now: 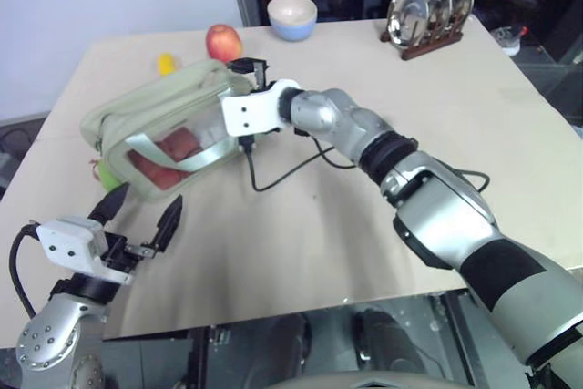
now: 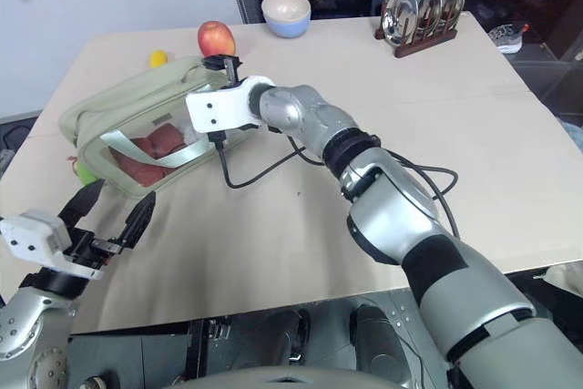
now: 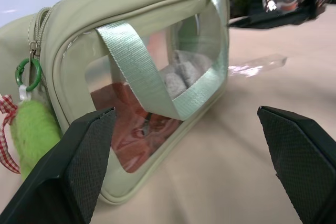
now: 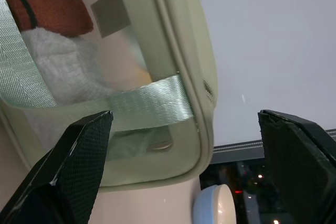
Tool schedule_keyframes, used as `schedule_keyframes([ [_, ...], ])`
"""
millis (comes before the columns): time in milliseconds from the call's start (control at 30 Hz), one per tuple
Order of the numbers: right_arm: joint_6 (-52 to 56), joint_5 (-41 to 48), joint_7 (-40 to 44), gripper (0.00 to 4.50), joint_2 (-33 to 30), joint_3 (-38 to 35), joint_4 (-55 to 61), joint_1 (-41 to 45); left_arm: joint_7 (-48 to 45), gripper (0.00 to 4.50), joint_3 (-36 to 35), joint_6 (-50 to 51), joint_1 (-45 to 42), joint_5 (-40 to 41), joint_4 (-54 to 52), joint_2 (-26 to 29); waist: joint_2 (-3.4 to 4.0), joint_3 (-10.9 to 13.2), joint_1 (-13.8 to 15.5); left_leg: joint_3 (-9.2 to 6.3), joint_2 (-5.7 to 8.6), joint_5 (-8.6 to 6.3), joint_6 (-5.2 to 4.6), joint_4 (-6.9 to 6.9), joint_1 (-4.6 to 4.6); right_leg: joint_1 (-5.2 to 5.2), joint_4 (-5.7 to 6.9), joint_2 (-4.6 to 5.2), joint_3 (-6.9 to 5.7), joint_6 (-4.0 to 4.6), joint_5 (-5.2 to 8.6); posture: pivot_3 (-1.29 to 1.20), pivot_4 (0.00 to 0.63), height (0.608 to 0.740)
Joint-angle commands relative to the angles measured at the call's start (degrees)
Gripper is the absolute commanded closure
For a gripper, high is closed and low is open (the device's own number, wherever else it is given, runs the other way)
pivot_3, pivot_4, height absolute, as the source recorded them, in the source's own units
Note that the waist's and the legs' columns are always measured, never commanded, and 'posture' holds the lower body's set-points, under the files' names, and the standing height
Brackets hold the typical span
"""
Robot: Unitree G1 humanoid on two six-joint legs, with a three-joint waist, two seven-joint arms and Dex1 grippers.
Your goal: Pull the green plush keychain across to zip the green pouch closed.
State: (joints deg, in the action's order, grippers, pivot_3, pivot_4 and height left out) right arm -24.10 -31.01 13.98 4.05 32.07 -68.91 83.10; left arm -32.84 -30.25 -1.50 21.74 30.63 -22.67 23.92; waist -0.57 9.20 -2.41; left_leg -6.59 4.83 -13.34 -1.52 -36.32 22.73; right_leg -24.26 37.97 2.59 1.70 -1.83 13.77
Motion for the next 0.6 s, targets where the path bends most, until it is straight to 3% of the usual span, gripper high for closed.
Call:
schedule_keyframes([
  [33, -0.35, -2.38, -4.69, 0.0, 1.71, 0.65, -1.6, 3.62, 0.17, 0.02, -2.08, -0.31, 0.54, 1.27, -2.73, 0.51, 0.01, 0.01, -0.01, -0.01, 0.0, 0.0, 0.01, 0.0, 0.0, -0.01, 0.0, -0.01, -0.02, 0.0, 0.0, 0.0, 0.15, 0.74],
  [100, 0.06, -3.5, -6.22, 0.0, 2.57, 1.02, -3.13, 4.06, 0.62, 0.02, -1.98, -0.25, 0.92, 1.15, -3.27, 0.11, 0.01, 0.0, -0.01, 0.01, 0.0, 0.01, 0.02, 0.0, 0.0, -0.07, 0.0, -0.01, -0.05, 0.0, 0.0, 0.0, 0.15, 0.74],
  [200, 0.66, -4.33, -7.34, 0.9, 3.68, 0.88, -4.81, 4.36, 1.47, 0.0, -1.97, -0.28, 1.73, 0.91, -4.28, -0.51, 0.01, 0.01, -0.03, 0.03, 0.01, 0.01, 0.02, 0.0, 0.0, -0.07, -0.01, -0.01, -0.06, 0.0, 0.0, 0.0, 0.15, 0.74],
  [433, 0.64, -4.86, -7.99, 4.29, 4.23, 0.03, -5.83, 4.55, 3.83, 0.0, -2.77, 0.08, 3.47, 0.96, -6.1, -1.36, 0.03, 0.02, -0.1, 0.04, 0.0, 0.01, 0.02, 0.0, 0.0, -0.08, 0.01, -0.03, -0.05, 0.0, 0.0, 0.0, 0.15, 0.74],
  [600, -1.24, 2.83, 1.98, 4.4, 2.57, -6.38, -4.09, 2.26, 7.22, 0.0, -2.87, 1.82, 2.44, -0.83, -6.77, -0.6, 0.03, 0.02, -0.08, 0.04, -0.01, 0.01, 0.02, 0.0, -0.02, -0.07, 0.01, -0.04, -0.07, 0.0, 0.0, 0.0, 0.15, 0.74],
])
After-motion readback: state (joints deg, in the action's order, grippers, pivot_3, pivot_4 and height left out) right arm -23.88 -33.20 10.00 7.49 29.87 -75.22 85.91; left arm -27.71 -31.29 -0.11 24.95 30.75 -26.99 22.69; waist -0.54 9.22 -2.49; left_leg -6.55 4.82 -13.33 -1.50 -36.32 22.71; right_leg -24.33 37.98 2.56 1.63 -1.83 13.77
